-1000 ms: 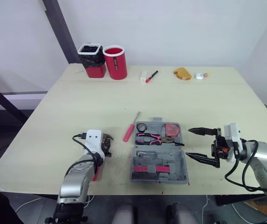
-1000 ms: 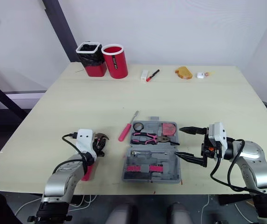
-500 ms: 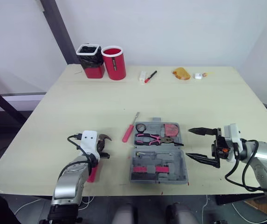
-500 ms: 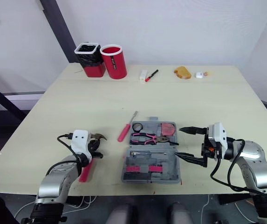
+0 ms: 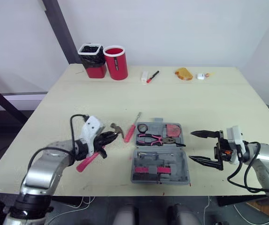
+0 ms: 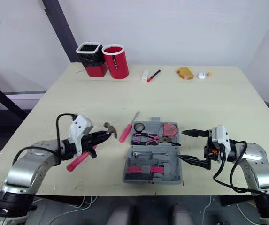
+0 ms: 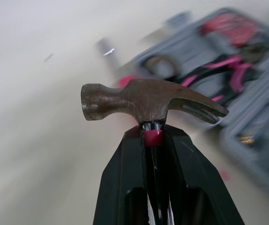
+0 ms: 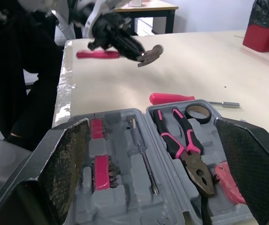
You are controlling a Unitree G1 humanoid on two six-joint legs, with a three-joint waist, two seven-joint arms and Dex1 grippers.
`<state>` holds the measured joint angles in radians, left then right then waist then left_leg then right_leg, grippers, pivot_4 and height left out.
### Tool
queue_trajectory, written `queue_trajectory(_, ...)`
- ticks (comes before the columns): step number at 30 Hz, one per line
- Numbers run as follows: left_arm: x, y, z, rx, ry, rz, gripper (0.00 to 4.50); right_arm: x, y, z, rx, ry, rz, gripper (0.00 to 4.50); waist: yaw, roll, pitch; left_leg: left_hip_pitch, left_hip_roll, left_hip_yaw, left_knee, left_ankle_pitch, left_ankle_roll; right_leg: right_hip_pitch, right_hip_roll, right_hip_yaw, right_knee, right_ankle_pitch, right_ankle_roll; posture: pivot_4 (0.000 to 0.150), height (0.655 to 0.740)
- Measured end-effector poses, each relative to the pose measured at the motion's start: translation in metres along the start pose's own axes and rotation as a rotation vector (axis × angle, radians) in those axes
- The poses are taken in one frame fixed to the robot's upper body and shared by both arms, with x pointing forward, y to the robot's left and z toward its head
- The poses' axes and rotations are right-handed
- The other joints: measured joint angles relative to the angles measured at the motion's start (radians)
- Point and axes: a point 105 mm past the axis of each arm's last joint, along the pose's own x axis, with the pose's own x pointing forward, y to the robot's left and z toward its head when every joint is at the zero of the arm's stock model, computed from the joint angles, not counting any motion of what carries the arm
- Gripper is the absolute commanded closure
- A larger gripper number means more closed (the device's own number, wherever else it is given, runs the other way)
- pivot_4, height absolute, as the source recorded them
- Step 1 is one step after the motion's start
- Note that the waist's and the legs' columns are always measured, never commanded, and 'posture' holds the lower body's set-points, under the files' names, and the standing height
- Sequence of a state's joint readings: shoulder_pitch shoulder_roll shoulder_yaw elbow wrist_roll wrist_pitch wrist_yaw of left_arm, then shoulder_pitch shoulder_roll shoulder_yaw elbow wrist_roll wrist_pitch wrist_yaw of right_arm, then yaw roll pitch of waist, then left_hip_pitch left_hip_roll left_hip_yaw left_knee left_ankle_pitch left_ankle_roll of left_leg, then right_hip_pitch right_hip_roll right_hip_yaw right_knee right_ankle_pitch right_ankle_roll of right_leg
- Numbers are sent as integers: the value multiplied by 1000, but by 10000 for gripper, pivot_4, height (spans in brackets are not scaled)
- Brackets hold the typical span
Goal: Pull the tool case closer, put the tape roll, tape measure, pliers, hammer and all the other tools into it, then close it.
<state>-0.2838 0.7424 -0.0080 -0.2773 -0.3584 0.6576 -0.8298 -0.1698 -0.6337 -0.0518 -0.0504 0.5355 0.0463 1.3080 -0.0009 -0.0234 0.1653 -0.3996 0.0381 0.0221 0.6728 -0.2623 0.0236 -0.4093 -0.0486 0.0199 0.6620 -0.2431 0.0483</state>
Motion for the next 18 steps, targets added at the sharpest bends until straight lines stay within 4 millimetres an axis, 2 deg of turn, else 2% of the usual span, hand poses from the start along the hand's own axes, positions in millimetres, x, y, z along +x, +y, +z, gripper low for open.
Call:
queue_trajectory(2, 6, -6, 12, 36, -9, -61, 44191, 0, 0, 0, -6, -1, 2, 0, -1, 0, 0, 0, 0, 0, 0, 0, 0, 0, 0, 0, 0, 0, 0, 1500, 7371)
queue_trajectory(3, 17, -12, 24, 71, -9, -128, 44191, -4, 0, -2, -4, 5, -8, 0, 1, 0, 0, 0, 0, 0, 0, 0, 0, 0, 0, 0, 0, 0, 0, 1500, 7371)
queue_trajectory(5, 27, -20, 35, 103, -12, -196, 44191, -7, -1, -2, -1, 5, -22, 0, 4, 0, 0, 0, 0, 0, 0, 0, 0, 0, 1, 0, 0, 0, 0, 1500, 7371)
queue_trajectory(7, 44, -36, 45, 147, -6, -302, 44191, -15, -3, 1, 6, -14, -65, 0, 8, 0, 0, 0, 0, 0, 0, 0, 0, 0, 1, 1, 0, 0, 0, 1500, 7371)
queue_trajectory(13, 76, -68, 46, 196, 60, -480, 44191, -35, -1, -2, 50, 8, -113, 0, 3, 0, 0, 0, 0, 0, 0, 0, 0, 0, 2, 1, 0, 0, 0, 1500, 7371)
queue_trajectory(18, 93, -85, 50, 264, 104, -548, 44191, -43, 4, -8, 55, 58, -106, 0, -1, 0, 0, 0, 0, 0, 0, 0, 0, 0, 2, 1, 0, 0, 0, 1500, 7371)
